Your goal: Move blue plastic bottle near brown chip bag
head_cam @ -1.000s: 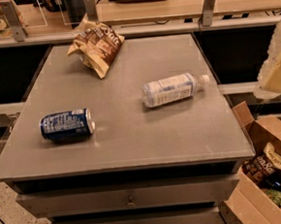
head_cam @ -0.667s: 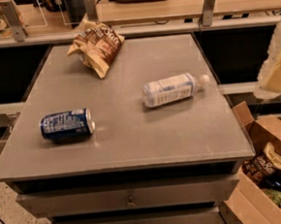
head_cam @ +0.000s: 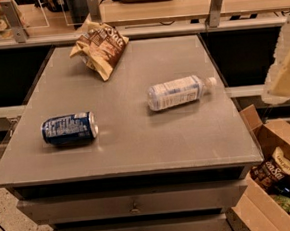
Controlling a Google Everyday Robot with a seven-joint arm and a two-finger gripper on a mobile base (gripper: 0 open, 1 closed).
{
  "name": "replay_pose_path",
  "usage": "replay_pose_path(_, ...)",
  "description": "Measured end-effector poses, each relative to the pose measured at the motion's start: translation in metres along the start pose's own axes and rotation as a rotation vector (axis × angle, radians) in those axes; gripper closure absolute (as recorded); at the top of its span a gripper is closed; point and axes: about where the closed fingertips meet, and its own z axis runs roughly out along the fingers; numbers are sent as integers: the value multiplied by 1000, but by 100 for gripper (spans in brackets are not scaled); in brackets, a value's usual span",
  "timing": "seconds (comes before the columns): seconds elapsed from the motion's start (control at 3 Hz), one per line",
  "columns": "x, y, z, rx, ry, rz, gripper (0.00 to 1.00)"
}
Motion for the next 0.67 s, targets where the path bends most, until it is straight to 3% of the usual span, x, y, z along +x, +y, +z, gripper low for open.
replay_pose_path(0.33,-19,-7,31,-30,39,-85,0)
replay_pose_path(0.67,-41,-22,91,-91,67,-180,0)
